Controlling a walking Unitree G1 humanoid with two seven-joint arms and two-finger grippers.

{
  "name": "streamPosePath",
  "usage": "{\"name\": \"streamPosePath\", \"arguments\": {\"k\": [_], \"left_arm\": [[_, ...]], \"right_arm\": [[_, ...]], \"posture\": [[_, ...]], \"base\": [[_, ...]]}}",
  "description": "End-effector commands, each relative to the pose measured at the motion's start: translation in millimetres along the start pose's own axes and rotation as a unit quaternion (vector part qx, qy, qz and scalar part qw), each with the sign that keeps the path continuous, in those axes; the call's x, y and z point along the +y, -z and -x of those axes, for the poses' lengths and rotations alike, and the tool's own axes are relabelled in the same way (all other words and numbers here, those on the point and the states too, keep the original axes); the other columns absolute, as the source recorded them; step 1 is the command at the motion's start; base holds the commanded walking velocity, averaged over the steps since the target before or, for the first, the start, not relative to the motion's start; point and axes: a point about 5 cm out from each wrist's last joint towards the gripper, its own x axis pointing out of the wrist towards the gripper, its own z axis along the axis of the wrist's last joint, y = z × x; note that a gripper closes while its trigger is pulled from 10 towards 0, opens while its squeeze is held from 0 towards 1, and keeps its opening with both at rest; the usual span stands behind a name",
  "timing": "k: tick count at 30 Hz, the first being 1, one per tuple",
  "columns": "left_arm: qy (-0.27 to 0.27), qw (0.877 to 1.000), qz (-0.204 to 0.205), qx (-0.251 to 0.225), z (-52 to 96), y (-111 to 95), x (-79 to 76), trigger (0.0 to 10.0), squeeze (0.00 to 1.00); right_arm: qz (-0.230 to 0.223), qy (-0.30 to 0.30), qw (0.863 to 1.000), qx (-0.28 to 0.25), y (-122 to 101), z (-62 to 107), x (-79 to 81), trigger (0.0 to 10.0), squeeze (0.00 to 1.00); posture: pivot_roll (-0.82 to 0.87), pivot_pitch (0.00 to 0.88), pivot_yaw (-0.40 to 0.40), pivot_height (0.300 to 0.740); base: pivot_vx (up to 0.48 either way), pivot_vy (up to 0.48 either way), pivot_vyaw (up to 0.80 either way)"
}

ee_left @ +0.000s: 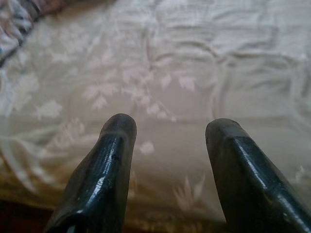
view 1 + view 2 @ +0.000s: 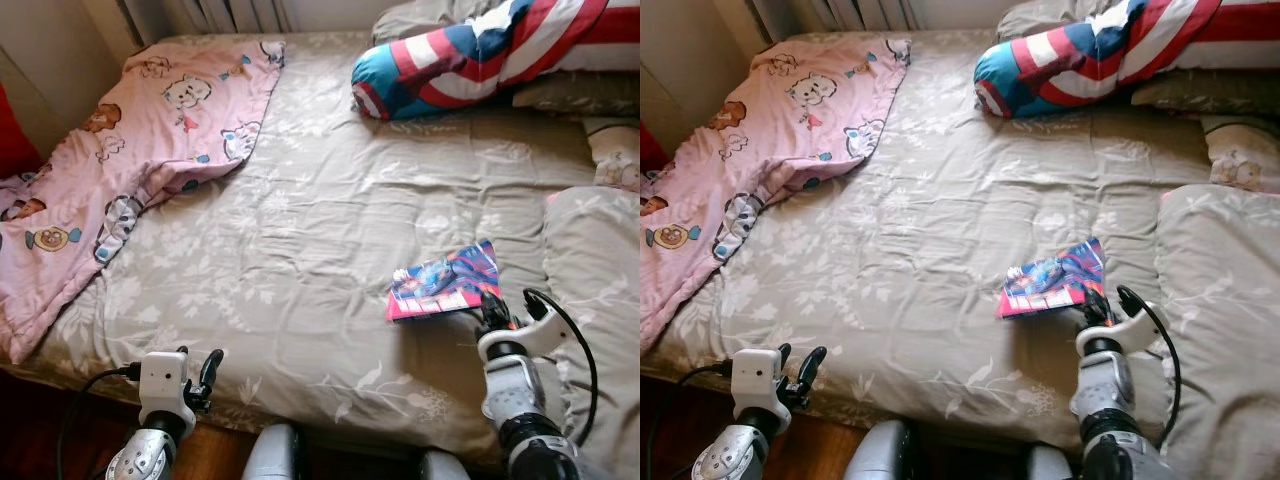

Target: Clean up the room

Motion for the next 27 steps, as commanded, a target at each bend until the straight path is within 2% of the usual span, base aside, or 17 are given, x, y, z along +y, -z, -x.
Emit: {"name": "streamPosePath", "arguments": {"k": [1, 4, 10, 27], "left_arm": [[0.007, 1.0, -0.003, 0.02, 6.1, 4.2, -1.4, 10.0, 0.0], [0.007, 1.0, -0.003, 0.027, 11.5, 5.0, -0.2, 10.0, 0.0], [0.01, 0.999, -0.001, 0.038, 15.9, 5.1, -3.4, 10.0, 0.0], [0.01, 0.999, -0.001, 0.038, 15.9, 5.1, -3.4, 10.0, 0.0]], "right_arm": [[0.013, 0.063, 0.997, 0.05, 21.7, 14.3, -28.0, 10.0, 0.0], [0.023, 0.097, 0.993, 0.06, 24.0, 21.8, -45.0, 10.0, 0.0], [0.034, 0.113, 0.991, 0.065, 22.7, 24.5, -52.6, 10.0, 0.0], [0.034, 0.113, 0.991, 0.065, 22.7, 24.5, -52.6, 10.0, 0.0]], "posture": [[0.13, 0.274, 0.132, 0.657], [0.13, 0.27, 0.136, 0.657], [0.12, 0.293, 0.137, 0.657], [0.12, 0.293, 0.137, 0.657]], "base": [[0.0, 0.0, 0.0], [0.0, 0.0, 0.0], [0.0, 0.0, 0.0], [0.0, 0.0, 0.0]]}}
